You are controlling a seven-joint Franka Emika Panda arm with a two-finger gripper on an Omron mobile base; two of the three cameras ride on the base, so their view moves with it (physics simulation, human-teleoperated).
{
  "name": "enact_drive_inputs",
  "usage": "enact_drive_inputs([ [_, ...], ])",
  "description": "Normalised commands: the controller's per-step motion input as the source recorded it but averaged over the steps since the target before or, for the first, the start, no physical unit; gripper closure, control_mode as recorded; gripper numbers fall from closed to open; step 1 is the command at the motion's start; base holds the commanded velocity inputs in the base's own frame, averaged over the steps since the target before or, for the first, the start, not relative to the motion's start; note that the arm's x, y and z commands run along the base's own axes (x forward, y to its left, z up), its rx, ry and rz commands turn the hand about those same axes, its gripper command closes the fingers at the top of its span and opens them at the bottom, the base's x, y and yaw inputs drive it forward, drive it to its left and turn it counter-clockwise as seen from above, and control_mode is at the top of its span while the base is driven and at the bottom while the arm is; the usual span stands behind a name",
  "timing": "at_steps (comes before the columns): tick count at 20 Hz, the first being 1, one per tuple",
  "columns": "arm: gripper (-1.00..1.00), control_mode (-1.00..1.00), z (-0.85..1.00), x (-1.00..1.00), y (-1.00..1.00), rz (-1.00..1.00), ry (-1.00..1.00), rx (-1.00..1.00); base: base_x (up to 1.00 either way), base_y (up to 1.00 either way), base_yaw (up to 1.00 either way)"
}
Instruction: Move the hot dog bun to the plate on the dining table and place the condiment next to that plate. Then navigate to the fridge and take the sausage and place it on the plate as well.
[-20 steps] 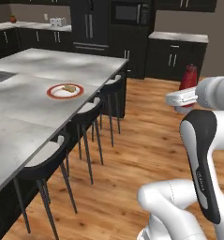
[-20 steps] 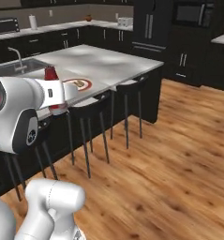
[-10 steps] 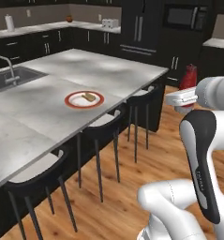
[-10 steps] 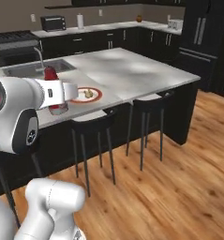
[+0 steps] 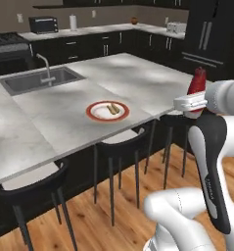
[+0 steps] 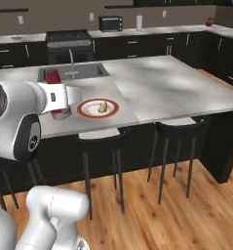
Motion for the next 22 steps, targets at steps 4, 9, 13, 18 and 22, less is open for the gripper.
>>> enact_drive_inputs([
  [4, 1.0, 1.0, 0.0, 0.0, 0.0, 0.0, 0.0, 0.0, 0.73, -0.49, 0.53],
  [9, 1.0, 1.0, 0.0, 0.0, 0.0, 0.0, 0.0, 0.0, 0.73, -0.51, 0.51],
  [13, 1.0, 1.0, 0.0, 0.0, 0.0, 0.0, 0.0, 0.0, 0.92, -0.61, 0.34],
  [18, 1.0, 1.0, 0.0, 0.0, 0.0, 0.0, 0.0, 0.0, 0.91, -0.44, 0.21],
  [22, 1.0, -1.0, -0.01, 0.1, 0.09, 0.01, 0.03, 0.0, 0.34, -0.05, 0.03],
])
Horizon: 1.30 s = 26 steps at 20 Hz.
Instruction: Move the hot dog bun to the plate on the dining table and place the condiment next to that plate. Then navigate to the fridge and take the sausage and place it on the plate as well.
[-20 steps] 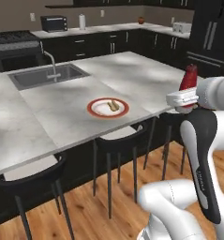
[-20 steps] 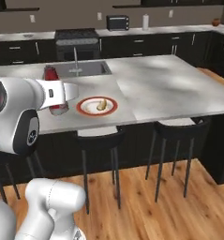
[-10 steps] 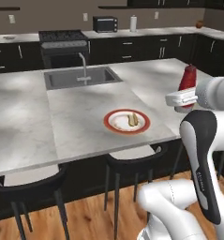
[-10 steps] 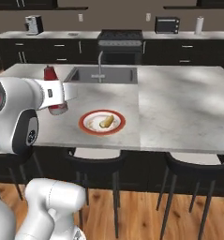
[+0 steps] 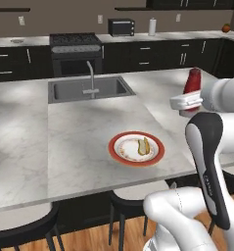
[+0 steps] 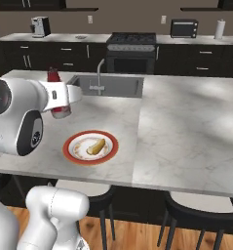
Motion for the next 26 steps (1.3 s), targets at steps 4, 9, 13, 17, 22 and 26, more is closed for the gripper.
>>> enact_drive_inputs([
  [4, 1.0, -1.0, -0.24, 0.0, 0.91, 0.01, 0.12, -0.07, 0.0, 0.0, 0.0],
  [9, 1.0, -1.0, -0.46, 0.1, 0.94, 0.0, 0.17, -0.05, 0.0, 0.0, 0.0],
  [13, 1.0, -1.0, -0.76, 0.5, 0.76, 0.0, 0.21, 0.0, 0.0, 0.0, 0.0],
  [17, 1.0, -1.0, -0.82, 0.58, 0.62, 0.0, 0.17, 0.02, 0.0, 0.0, 0.0],
  [22, 1.0, -1.0, -0.9, 0.57, 0.36, 0.0, 0.0, 0.01, 0.0, 0.0, 0.0],
  [26, 1.0, -1.0, -0.89, 0.39, 0.23, 0.0, -0.11, 0.0, 0.0, 0.0, 0.0],
])
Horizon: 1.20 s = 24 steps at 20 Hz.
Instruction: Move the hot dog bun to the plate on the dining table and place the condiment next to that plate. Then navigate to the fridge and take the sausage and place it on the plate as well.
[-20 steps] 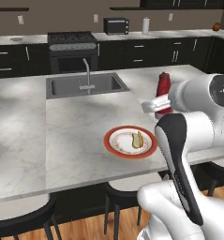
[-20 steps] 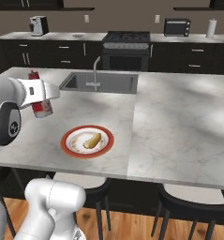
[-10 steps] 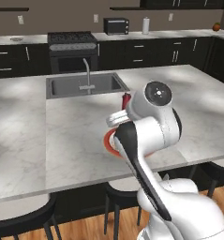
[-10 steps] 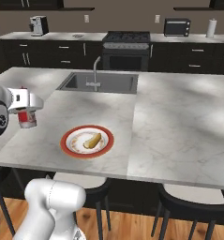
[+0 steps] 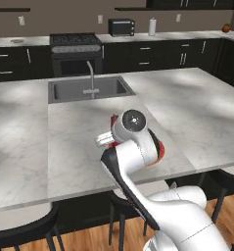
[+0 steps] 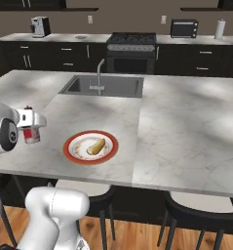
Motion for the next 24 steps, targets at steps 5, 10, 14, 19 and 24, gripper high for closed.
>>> enact_drive_inputs([
  [5, 1.0, -1.0, -0.71, 0.22, 0.18, 0.0, -0.13, 0.0, 0.0, 0.0, 0.0],
  [10, 1.0, -1.0, -0.56, 0.43, 0.19, 0.0, -0.04, 0.0, 0.0, 0.0, 0.0],
  [14, 1.0, -1.0, -0.41, 0.39, 0.21, 0.0, -0.03, 0.0, 0.0, 0.0, 0.0],
  [19, 1.0, -1.0, -0.23, 0.53, 0.27, 0.0, 0.0, 0.0, 0.0, 0.0, 0.0],
  [24, 1.0, -1.0, -0.08, 0.6, 0.2, 0.0, 0.0, 0.0, 0.0, 0.0, 0.0],
])
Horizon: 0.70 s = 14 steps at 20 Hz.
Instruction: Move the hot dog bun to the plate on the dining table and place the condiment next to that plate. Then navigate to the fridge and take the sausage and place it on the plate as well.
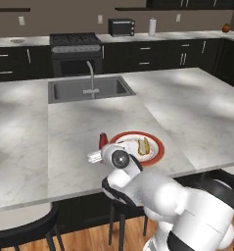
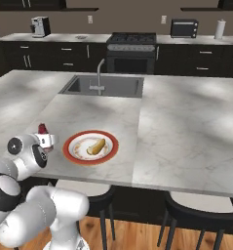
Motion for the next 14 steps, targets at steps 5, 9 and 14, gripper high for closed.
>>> enact_drive_inputs([
  [5, 1.0, -1.0, -0.1, 0.47, 0.24, 0.0, 0.0, 0.0, 0.0, 0.0, 0.0],
  [9, 1.0, -1.0, -0.37, 0.27, 0.18, 0.0, 0.0, 0.0, 0.0, 0.0, 0.0],
  [14, 1.0, -1.0, -0.38, 0.09, 0.03, 0.0, 0.0, 0.0, 0.0, 0.0, 0.0],
])
